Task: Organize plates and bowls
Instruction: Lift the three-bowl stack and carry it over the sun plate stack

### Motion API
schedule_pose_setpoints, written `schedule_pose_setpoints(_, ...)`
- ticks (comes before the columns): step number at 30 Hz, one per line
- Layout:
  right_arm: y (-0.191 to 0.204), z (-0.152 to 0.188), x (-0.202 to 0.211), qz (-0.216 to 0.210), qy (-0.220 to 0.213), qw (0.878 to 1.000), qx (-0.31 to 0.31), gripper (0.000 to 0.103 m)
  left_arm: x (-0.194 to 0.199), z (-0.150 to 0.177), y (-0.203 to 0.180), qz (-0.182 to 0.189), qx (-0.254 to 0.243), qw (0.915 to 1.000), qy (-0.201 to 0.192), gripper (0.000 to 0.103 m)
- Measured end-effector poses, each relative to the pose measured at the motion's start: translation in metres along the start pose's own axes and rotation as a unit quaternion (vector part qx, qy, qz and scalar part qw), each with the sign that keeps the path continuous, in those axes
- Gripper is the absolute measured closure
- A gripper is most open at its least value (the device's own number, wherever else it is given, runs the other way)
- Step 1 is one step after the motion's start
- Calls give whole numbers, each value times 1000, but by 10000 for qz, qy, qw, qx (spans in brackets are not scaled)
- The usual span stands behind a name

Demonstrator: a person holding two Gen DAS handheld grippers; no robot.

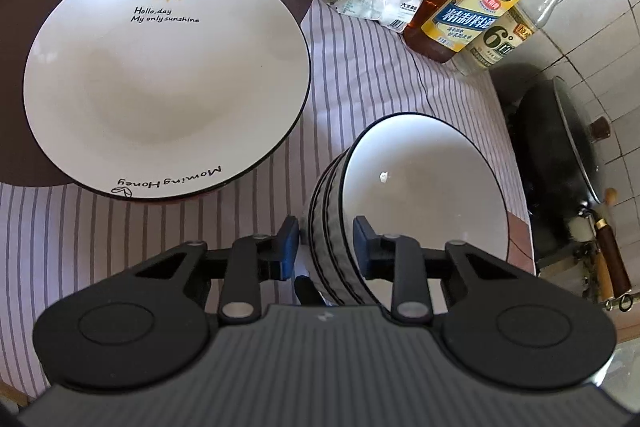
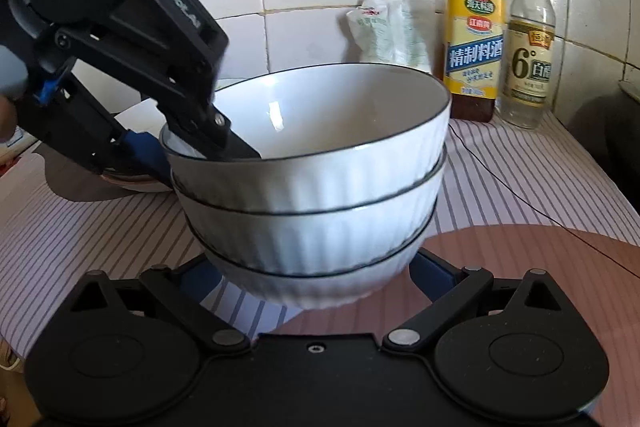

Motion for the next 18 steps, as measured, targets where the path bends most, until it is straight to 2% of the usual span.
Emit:
schedule_pose_setpoints(3,3,-2,-1,-73,-94,9999,58,2,-4,1,2,15,101,9999,45,76)
schedule_pose_setpoints(6,2,-3,-2,-114,-120,9998,58,2,-2,1,0,-74,-79,9999,105,76)
schedule_pose_setpoints(8,2,-3,-3,-73,-100,9999,44,2,-3,0,1,-54,-17,9999,133,76)
schedule_pose_setpoints(13,1,-5,-7,-129,-57,9999,16,1,-4,1,1,-5,12,10000,67,76)
schedule_pose_setpoints(18,1,-4,-10,-186,-6,9996,-190,2,-2,6,-2,-61,-356,9993,-23,76)
Point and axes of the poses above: each gripper's, at about its wrist camera, not at the fingertips, and x roughly against the way its jaws point, y to its left, z to its underside, the point moved 10 cm from there along -x, roughly the way its jaws point, and after that the axes turned 1 degree about -z, right-handed, at the moved point
